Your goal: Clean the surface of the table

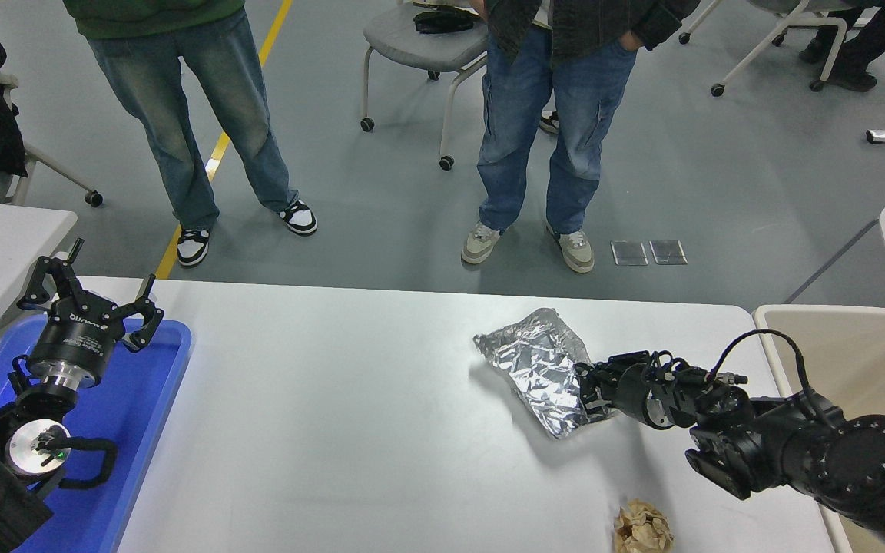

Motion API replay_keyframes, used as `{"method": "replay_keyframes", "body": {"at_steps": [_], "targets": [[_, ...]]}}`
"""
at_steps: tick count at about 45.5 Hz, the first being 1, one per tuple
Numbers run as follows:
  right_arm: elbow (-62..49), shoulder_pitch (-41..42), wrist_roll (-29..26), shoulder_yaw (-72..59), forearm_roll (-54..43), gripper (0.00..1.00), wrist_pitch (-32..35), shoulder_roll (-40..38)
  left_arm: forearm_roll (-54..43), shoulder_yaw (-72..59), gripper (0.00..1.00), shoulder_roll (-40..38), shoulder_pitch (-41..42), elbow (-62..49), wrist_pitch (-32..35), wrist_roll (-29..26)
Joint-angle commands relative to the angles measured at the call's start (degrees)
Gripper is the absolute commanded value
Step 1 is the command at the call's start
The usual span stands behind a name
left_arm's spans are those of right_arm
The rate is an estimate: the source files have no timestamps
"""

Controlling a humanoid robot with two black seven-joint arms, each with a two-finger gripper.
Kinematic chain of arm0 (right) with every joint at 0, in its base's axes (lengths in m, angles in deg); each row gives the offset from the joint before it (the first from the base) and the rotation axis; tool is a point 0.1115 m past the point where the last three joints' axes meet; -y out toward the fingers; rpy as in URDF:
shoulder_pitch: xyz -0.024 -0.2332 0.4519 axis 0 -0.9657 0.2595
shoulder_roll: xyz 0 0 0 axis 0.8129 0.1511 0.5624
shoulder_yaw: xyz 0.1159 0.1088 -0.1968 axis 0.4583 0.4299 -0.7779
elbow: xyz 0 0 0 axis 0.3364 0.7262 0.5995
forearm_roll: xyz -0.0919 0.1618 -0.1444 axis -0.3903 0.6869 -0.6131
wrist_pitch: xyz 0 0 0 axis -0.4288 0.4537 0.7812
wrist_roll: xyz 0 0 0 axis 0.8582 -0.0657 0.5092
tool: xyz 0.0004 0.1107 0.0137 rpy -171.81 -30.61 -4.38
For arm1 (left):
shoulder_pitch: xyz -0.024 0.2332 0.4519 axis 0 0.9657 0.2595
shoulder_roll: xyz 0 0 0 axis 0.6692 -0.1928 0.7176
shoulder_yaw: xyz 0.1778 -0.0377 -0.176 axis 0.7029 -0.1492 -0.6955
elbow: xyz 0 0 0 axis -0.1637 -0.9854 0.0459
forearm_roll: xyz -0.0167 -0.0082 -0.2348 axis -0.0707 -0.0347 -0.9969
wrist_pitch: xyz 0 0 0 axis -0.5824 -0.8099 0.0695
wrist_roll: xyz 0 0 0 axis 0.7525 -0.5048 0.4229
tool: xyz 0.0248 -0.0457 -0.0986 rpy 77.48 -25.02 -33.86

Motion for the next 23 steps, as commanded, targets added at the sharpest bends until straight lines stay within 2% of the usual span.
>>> {"method": "replay_keyframes", "body": {"at_steps": [1,7,17,23], "targets": [[3.13,4.19,5.72,0.39,7.25,0.00,5.13,-3.01,0.00,0.00,1.00,0.00,0.00,0.00,0.00,0.06],[13.84,11.22,8.10,3.99,15.33,0.00,12.26,-9.34,0.00,0.00,1.00,0.00,0.00,0.00,0.00,-0.03],[34.58,20.71,7.84,10.76,19.21,0.00,13.24,-21.03,0.00,0.00,1.00,0.00,0.00,0.00,0.00,0.06],[41.54,24.58,7.31,12.08,19.56,0.00,13.24,-25.86,0.00,0.00,1.00,0.00,0.00,0.00,0.00,0.06]]}}
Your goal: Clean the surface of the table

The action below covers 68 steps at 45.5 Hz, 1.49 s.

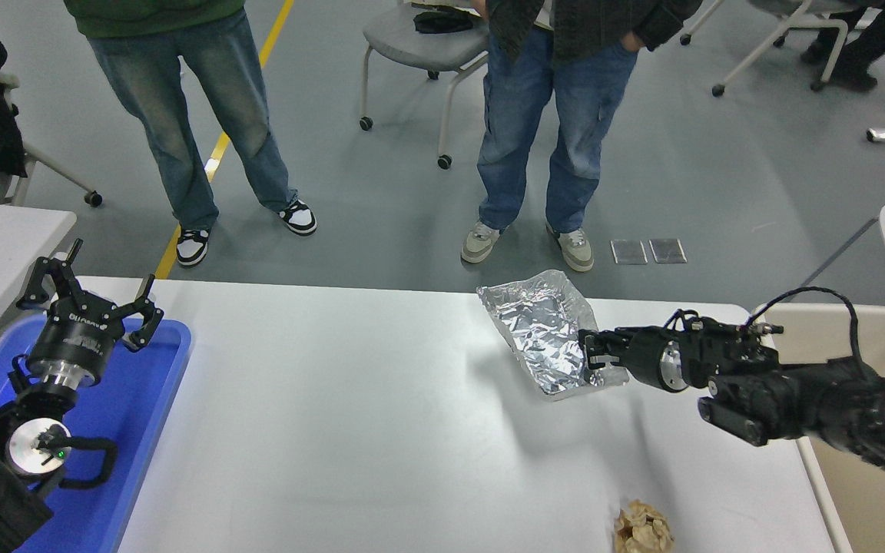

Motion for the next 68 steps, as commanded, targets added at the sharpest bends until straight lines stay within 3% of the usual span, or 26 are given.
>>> {"method": "replay_keyframes", "body": {"at_steps": [1,20,31,49,59,68], "targets": [[16.43,8.73,0.24,4.04,3.33,0.00,1.80,-10.48,0.01,0.00,1.00,0.00,0.00,-0.01,0.00,-0.08],[21.28,15.15,0.24,2.64,1.49,0.00,1.63,-17.17,0.01,0.00,1.00,0.00,0.00,-0.01,0.00,0.01],[14.69,11.55,0.85,2.11,-2.03,0.00,1.28,-21.38,0.01,0.00,1.00,0.00,0.00,-0.01,0.00,-0.08],[8.80,4.43,4.72,3.25,-4.76,0.00,2.85,-37.99,0.01,0.00,1.00,0.00,0.00,-0.01,0.00,-0.08],[-2.18,0.30,5.33,3.43,-3.27,0.00,7.95,-41.69,0.01,0.00,1.00,0.00,0.00,-0.01,0.00,-0.08],[-19.40,-9.36,6.48,5.53,8.06,0.00,12.08,-37.57,0.01,0.00,1.00,0.00,0.00,-0.01,0.00,-0.08]]}}
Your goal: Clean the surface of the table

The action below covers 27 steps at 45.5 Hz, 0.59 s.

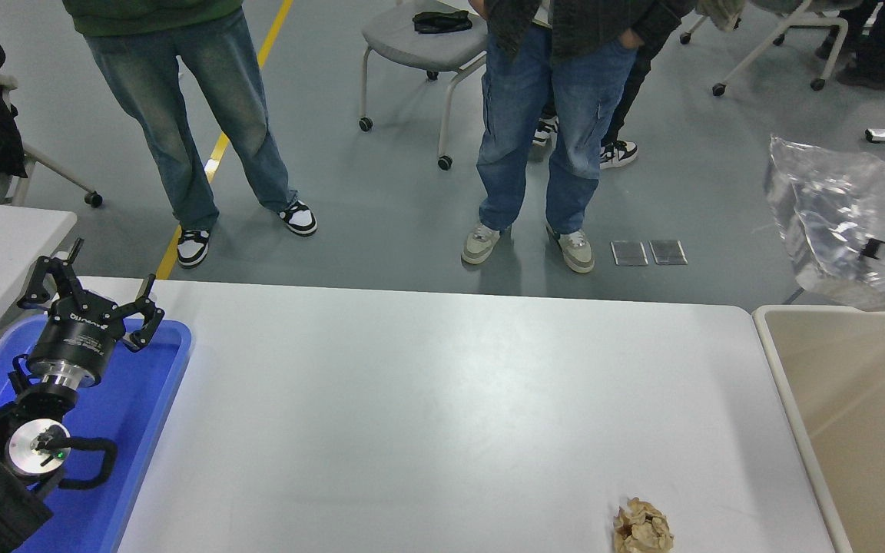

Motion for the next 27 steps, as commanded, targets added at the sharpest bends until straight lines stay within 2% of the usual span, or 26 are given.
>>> {"method": "replay_keyframes", "body": {"at_steps": [1,6,11,27], "targets": [[-18.26,-9.96,0.98,1.96,10.11,0.00,5.53,2.15,0.00,0.00,1.00,0.01,0.09,0.04,0.00,-0.01],[-28.90,-15.06,0.80,2.05,15.13,0.00,9.75,5.32,0.00,0.00,1.00,0.01,0.09,0.04,0.00,-0.01],[-34.89,-19.28,0.80,2.05,18.12,0.00,11.60,8.48,0.00,0.00,1.00,0.01,0.09,0.04,0.00,-0.01],[-38.84,-32.29,0.54,7.14,21.46,0.00,10.72,13.32,0.00,0.00,1.00,0.01,0.09,0.04,0.00,-0.01]]}}
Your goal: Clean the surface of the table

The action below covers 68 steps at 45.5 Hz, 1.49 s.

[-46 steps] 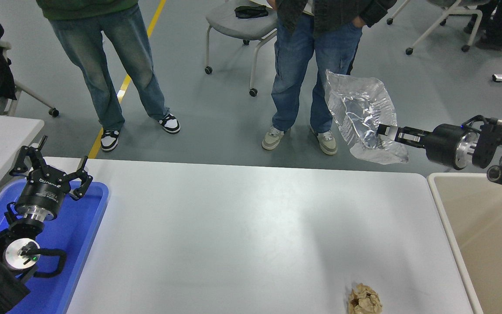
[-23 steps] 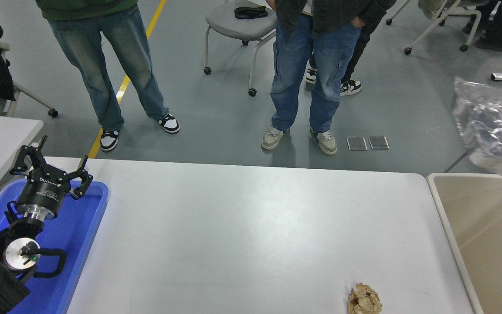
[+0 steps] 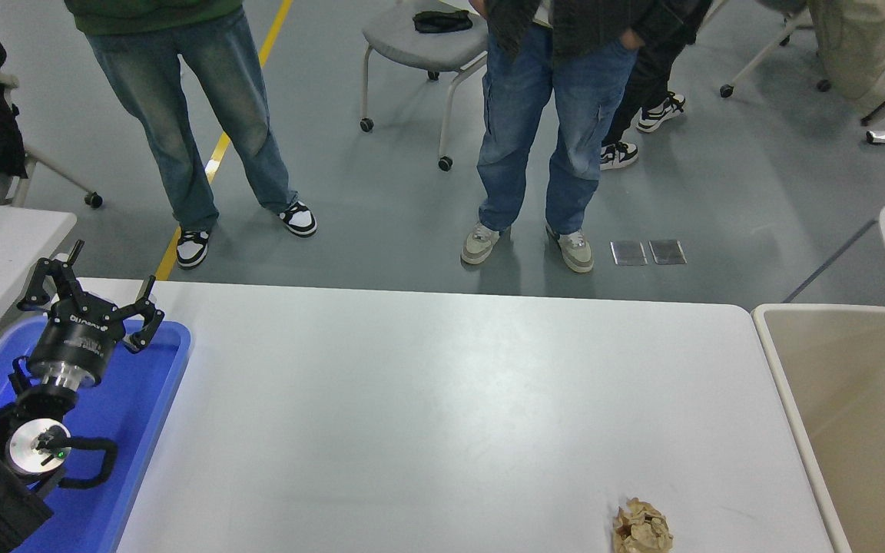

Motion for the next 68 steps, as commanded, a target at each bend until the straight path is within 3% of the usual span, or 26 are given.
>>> {"method": "replay_keyframes", "body": {"at_steps": [1,24,43,68], "targets": [[-6.25,-10.25,-0.13,4.21,3.08,0.00,0.56,4.98,0.00,0.00,1.00,0.00,0.01,0.00,0.00,0.00],[-10.91,-19.13,-5.75,8.87,3.08,0.00,-4.45,18.87,0.00,0.00,1.00,0.00,0.01,0.00,0.00,-0.09],[-10.91,-21.94,-11.37,9.83,3.78,0.00,-9.64,22.74,0.00,0.00,1.00,0.00,0.01,0.00,0.00,-0.09],[-11.88,-22.30,-11.11,10.01,3.78,0.00,-10.69,22.83,0.00,0.00,1.00,0.00,0.01,0.00,0.00,-0.09]]}}
